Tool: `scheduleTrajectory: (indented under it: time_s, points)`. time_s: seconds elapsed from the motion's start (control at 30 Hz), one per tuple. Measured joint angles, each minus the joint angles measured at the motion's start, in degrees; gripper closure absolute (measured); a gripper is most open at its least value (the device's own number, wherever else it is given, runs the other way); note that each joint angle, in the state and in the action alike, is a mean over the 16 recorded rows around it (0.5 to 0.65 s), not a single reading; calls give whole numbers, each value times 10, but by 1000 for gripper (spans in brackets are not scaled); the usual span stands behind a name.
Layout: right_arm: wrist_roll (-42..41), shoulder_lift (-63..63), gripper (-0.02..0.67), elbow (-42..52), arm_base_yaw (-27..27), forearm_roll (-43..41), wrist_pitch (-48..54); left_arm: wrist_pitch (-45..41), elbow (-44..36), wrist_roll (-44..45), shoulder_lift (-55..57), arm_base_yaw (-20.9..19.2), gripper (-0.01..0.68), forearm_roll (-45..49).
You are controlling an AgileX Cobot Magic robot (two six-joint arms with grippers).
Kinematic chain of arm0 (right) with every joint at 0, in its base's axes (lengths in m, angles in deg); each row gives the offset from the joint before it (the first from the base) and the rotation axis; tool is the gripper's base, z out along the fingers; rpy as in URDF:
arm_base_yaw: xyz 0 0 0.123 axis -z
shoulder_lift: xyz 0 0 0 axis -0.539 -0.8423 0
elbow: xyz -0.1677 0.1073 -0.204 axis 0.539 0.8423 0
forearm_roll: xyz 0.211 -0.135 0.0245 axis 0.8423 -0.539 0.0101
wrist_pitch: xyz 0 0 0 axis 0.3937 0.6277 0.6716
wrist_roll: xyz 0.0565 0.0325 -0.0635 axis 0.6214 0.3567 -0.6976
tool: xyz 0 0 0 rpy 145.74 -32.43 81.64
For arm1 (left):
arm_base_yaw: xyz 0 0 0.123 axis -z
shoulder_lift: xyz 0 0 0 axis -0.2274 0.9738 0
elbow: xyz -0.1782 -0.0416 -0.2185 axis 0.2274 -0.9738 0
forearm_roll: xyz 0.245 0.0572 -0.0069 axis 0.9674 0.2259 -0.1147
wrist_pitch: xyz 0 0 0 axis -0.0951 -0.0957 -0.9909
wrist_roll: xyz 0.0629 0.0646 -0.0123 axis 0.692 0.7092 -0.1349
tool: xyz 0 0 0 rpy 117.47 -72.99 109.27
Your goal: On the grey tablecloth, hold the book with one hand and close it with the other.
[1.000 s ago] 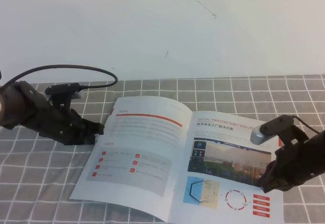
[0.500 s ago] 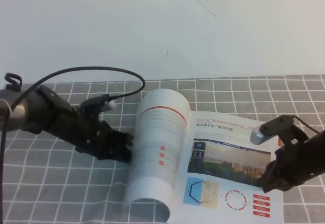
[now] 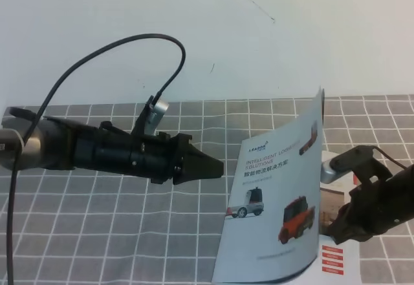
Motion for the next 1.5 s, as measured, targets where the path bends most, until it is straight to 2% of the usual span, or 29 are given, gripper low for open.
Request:
scheduleTrajectory:
  time_s: [0.2, 0.47, 0.67, 0.97, 1.23, 1.5]
  points:
    - [10, 51, 650, -11, 17, -30, -2, 13, 0, 9, -40, 0, 676, 19]
    - [43, 136, 650, -23, 32, -67, 27, 97, -1, 14, -163, 0, 676, 109]
    - [64, 138, 650, -15, 8, -77, 49, 159, -1, 16, -283, 0, 676, 181]
    - [72, 57, 650, 2, -39, -115, 43, 210, -15, 26, -463, 0, 676, 262]
    - [113, 45, 650, -15, -48, -207, 51, 283, -90, 63, -628, 0, 676, 297]
    - [227, 151, 650, -53, -48, -367, 104, 347, -226, 94, -771, 0, 676, 300]
